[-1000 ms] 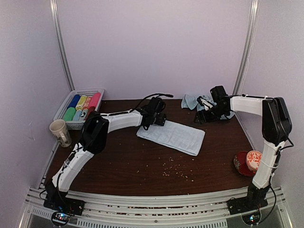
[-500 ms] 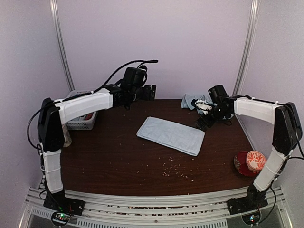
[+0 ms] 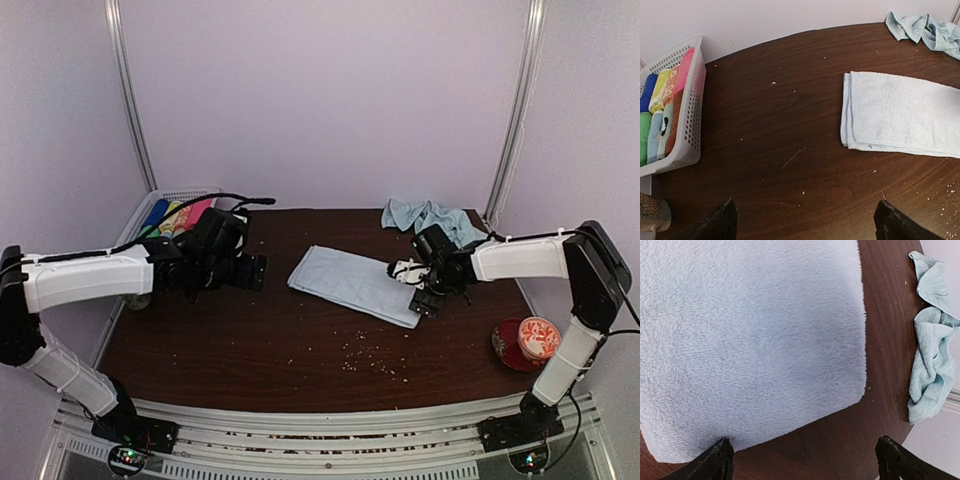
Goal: Roll the towels
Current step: Rotate the towel at the center of the board.
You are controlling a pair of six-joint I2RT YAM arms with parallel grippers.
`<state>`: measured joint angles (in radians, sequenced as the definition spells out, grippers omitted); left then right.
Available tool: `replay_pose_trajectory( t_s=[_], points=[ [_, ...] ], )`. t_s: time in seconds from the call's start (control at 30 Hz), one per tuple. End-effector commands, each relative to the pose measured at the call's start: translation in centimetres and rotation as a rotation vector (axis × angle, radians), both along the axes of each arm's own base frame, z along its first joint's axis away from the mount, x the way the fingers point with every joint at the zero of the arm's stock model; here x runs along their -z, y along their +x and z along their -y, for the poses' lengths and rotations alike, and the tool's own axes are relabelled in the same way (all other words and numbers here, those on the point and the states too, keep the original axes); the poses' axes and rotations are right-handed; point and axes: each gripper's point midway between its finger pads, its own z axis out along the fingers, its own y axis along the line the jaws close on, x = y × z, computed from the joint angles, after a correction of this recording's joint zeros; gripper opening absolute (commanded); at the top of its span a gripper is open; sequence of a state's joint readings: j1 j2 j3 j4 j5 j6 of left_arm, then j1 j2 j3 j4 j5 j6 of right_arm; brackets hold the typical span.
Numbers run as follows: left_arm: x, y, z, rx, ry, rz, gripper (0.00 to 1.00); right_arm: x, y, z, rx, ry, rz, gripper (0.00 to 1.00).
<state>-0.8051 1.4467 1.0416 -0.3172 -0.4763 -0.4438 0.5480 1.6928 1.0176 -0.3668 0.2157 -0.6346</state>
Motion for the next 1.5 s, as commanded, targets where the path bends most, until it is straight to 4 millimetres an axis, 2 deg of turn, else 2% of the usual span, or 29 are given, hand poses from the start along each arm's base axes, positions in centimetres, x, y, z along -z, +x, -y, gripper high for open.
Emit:
replay_pose_trajectory(
  t_s=[0.0, 0.13, 0.23, 0.37, 0.43, 0.5, 0.57, 0.67, 0.73, 0.83, 0.93, 1.07, 1.2, 1.3, 1.47],
  points=[
    [0.0, -1.4, -2.0, -0.043, -0.037, 0.018, 0.98, 2.6, -2.3, -0.6, -0.073, -0.115, -0.027, 1.0],
    [0.0, -2.1, -3.3, -0.061, -0.018, 0.023, 0.98, 4.1, -5.0, -2.6, -0.159, -0.135, -0.073, 1.0],
    [-0.1, -2.4, -3.9, -0.071, -0.007, 0.025, 0.98, 4.8, -7.6, -4.9, -0.231, -0.114, -0.132, 1.0],
    [-0.1, -2.7, -4.4, -0.082, -0.001, 0.03, 0.98, 5.6, -12.3, -9.6, -0.362, -0.092, -0.184, 1.0],
    [0.0, -2.8, -4.7, -0.088, 0.002, 0.029, 0.98, 5.5, -14.1, -12.5, -0.409, -0.072, -0.168, 1.0],
    [0.2, -2.8, -4.9, -0.098, 0.003, 0.029, 0.98, 4.3, -14.9, -15.9, -0.42, -0.027, -0.123, 1.0],
    [0.4, -2.8, -5.0, -0.106, -0.003, 0.028, 0.98, 1.0, -14.3, -19.8, -0.408, 0.064, -0.086, 1.0],
    [0.7, -2.8, -5.1, -0.114, -0.001, 0.026, 0.98, -4.4, -12.2, -23.1, -0.371, 0.172, -0.041, 1.0],
    [0.9, -2.8, -5.2, -0.117, 0.008, 0.025, 0.98, -7.8, -10.1, -23.8, -0.346, 0.232, -0.005, 1.0],
    [1.0, -2.7, -5.0, -0.109, 0.02, 0.026, 0.98, -11.5, -5.8, -23.3, -0.28, 0.324, 0.056, 1.0],
    [1.6, -2.6, -4.6, -0.089, 0.035, 0.011, 0.98, -13.1, 0.2, -21.5, -0.153, 0.351, 0.202, 1.0],
    [2.7, -2.6, -3.7, -0.056, 0.041, -0.024, 0.98, -12.6, 8.1, -17.9, 0.079, 0.305, 0.349, 1.0],
    [3.5, -2.6, -3.5, -0.044, 0.031, -0.03, 0.98, -11.5, 13.4, -15.9, 0.202, 0.316, 0.394, 1.0],
    [3.7, -2.6, -3.3, -0.039, 0.014, -0.024, 0.98, -9.1, 15.3, -15.6, 0.218, 0.308, 0.371, 1.0],
    [3.9, -2.4, -3.0, -0.037, -0.002, -0.018, 0.98, -6.8, 15.8, -16.2, 0.207, 0.324, 0.337, 1.0]
  ],
)
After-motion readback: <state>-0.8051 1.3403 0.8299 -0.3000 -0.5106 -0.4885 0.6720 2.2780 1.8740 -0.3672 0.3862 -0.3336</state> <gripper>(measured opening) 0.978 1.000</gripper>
